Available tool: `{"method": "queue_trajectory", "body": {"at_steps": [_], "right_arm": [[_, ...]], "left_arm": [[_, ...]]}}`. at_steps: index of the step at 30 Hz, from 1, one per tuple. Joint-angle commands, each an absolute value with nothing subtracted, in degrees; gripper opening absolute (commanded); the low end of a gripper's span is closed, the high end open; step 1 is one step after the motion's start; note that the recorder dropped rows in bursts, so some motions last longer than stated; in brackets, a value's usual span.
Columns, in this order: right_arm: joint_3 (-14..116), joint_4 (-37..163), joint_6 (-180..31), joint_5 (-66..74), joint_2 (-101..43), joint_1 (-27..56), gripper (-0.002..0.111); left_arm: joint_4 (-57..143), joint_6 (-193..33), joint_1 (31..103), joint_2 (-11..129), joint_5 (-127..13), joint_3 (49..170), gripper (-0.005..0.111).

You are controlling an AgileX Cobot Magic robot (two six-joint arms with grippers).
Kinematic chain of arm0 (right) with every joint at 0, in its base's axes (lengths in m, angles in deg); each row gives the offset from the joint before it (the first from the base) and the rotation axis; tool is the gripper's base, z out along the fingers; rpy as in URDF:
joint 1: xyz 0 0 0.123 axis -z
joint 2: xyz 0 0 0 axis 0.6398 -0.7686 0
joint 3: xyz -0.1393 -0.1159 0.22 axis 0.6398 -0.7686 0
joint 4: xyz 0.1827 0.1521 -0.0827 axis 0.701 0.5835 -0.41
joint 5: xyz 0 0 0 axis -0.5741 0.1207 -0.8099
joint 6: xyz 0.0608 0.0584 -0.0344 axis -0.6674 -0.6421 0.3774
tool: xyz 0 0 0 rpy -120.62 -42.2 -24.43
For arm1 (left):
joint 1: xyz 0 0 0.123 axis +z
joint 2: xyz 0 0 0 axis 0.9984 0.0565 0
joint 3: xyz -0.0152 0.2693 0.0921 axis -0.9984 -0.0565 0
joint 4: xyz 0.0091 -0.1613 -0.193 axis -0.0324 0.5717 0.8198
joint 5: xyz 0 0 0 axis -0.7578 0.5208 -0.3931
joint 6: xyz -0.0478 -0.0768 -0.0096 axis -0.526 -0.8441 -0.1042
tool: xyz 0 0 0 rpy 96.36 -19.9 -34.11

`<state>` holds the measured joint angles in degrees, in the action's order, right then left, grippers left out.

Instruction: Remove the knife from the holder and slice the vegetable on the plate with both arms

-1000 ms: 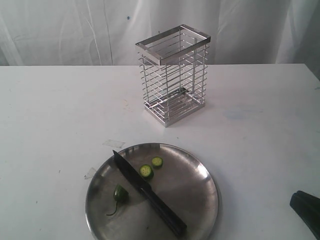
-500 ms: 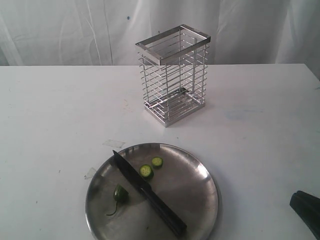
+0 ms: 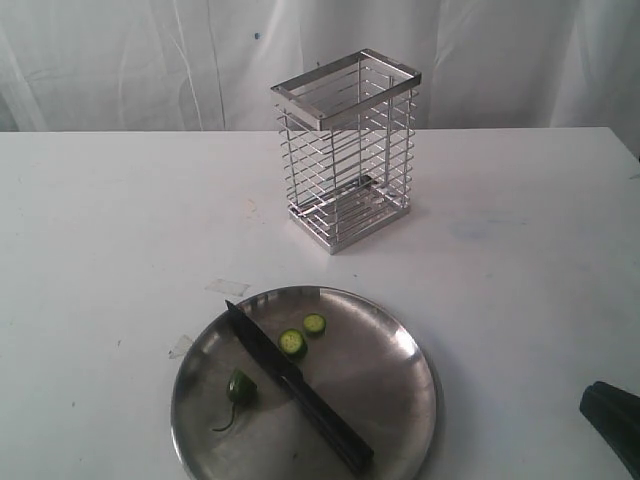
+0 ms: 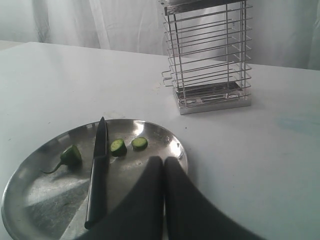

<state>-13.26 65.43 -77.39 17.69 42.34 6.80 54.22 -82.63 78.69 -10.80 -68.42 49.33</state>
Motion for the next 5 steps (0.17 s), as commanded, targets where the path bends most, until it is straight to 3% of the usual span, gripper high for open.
{"method": "queue_trajectory", "body": {"at_steps": [1, 5], "right_arm": [[-13.5, 65.6, -77.4, 17.5, 42.7, 7.2, 0.000], [-13.5, 65.6, -77.4, 17.5, 42.7, 7.2, 0.000]], "left_arm": [[54.3, -82.2, 78.7, -11.1, -68.4, 49.0, 0.000], [54.3, -82.2, 78.7, -11.1, -68.4, 49.0, 0.000]]}}
